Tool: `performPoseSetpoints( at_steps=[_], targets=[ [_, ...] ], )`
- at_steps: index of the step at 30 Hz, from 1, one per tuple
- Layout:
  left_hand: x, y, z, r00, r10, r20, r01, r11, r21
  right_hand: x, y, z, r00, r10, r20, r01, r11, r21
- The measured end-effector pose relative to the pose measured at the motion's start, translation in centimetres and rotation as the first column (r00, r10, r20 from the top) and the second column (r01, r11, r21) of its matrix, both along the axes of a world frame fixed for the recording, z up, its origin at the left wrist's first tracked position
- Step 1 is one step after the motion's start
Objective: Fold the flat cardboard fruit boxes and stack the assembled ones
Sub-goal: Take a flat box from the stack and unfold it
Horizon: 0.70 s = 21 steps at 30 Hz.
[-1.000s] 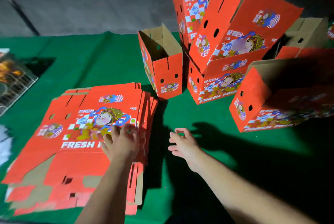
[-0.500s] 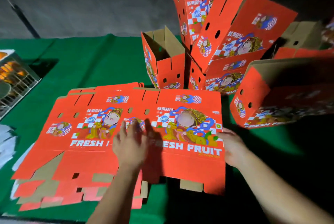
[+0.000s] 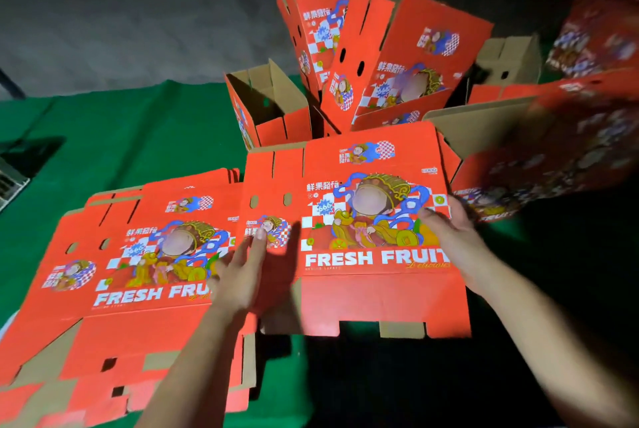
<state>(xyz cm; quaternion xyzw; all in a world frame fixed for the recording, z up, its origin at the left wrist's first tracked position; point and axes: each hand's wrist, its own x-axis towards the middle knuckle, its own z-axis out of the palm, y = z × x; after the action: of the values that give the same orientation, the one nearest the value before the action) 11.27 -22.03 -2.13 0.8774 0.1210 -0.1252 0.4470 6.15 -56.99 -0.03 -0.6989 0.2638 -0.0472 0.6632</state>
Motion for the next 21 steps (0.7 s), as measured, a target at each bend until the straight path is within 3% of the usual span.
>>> performPoseSetpoints(
  at_steps=[6, 12, 21],
  targets=[
    [-0.7, -1.5, 1.1, 0.992, 0.073, -0.102, -0.074, 0.997, -0.008, -0.2, -1.2, 1.5, 0.997, 0.073, -0.009, -0.073, 0.987, -0.143],
    [0.1, -0.7, 0.1, 0.978, 0.145, -0.152, -0.174, 0.965, -0.196, 0.4, -1.3, 1.3, 0.993, 0.086, -0.079, -0.095, 0.988, -0.122],
    [0.4, 0.4, -0.2, 0.974, 0.165, -0.154, -0.199, 0.952, -0.233, 1.1, -2.0, 0.6, 0.965, 0.098, -0.243, -0.154, 0.963, -0.221]
  ],
)
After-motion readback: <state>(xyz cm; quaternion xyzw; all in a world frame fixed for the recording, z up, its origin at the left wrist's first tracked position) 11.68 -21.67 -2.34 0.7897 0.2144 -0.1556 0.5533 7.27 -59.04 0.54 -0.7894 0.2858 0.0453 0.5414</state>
